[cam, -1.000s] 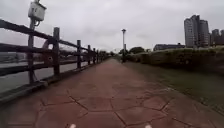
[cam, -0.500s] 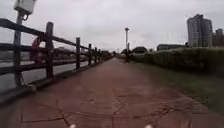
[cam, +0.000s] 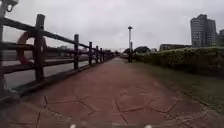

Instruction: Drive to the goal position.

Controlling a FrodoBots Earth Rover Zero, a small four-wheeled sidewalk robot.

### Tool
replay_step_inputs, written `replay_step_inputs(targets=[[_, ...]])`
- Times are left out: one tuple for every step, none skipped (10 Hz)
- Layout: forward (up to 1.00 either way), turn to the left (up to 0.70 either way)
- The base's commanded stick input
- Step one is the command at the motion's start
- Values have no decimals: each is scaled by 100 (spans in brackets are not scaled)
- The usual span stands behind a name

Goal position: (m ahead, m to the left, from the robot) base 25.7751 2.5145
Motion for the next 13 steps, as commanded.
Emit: replay_step_inputs(targets=[[100, -40], [100, -40], [100, -40], [100, -1], [100, 0], [100, 0], [100, 0], [100, 0], [100, 0], [100, 0], [100, 0], [100, 0], [100, 0]])
